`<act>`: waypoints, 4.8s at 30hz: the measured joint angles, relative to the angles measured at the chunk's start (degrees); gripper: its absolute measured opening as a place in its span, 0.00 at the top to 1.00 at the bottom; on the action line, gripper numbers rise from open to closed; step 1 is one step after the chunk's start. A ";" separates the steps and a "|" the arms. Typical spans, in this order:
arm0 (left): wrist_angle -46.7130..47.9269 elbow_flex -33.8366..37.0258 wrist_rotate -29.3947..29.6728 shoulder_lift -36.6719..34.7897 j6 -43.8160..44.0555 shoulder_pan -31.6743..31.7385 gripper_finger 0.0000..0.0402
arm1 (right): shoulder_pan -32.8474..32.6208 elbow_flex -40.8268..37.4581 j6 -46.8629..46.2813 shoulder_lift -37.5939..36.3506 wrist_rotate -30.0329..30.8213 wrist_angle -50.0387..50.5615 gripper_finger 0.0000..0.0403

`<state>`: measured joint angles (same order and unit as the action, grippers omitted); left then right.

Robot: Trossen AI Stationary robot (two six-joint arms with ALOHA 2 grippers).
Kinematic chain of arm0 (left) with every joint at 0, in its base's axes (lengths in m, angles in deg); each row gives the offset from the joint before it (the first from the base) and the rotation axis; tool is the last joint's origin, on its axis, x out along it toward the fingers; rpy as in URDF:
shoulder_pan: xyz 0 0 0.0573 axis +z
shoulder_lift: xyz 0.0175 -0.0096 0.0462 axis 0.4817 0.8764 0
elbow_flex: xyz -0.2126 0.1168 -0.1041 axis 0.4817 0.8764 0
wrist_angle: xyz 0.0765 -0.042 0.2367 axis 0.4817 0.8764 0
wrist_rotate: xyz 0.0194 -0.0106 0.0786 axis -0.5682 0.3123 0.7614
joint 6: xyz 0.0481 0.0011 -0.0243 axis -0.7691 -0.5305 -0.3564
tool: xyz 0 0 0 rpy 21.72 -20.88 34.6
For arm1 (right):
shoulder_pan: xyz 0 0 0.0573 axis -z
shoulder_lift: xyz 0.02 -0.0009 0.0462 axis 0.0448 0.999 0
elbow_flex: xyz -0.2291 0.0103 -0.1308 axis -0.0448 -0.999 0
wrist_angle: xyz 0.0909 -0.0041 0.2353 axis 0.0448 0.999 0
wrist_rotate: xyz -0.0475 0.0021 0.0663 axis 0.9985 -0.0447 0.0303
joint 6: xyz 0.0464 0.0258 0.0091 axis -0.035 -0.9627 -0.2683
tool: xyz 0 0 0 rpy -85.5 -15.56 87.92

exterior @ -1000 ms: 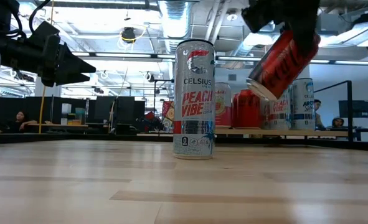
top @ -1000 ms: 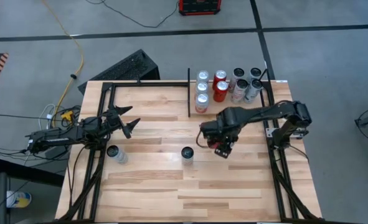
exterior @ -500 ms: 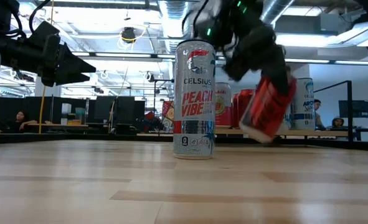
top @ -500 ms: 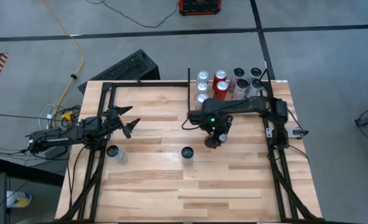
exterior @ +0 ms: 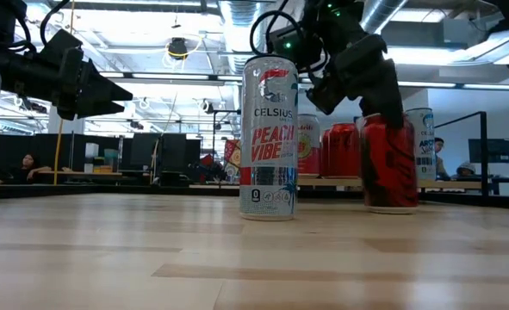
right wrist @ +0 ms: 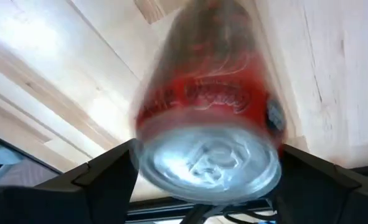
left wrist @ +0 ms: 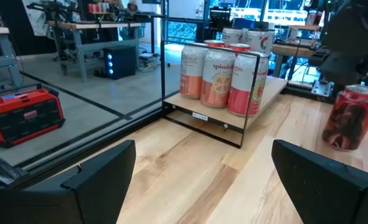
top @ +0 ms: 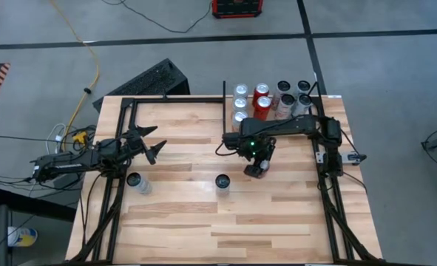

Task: Place canned beverage on shelf
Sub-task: Put the red soda can on the shelf

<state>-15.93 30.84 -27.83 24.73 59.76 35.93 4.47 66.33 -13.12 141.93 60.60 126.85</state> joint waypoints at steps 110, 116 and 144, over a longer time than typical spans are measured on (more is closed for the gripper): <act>0.00 0.00 0.06 -0.02 0.00 0.01 0.10 | -37.48 -56.37 -55.67 -28.40 87.23 -64.54 0.10; 0.00 -0.02 0.04 -0.02 0.00 0.00 0.10 | -35.45 -56.37 -55.63 -28.44 86.54 -65.46 0.19; 0.00 0.00 0.05 -0.02 0.00 0.00 0.10 | -30.00 -56.43 -43.75 -36.43 86.17 -66.03 0.32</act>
<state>-15.92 30.84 -27.78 24.71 59.76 35.93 -25.53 9.90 -56.86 105.50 146.78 60.83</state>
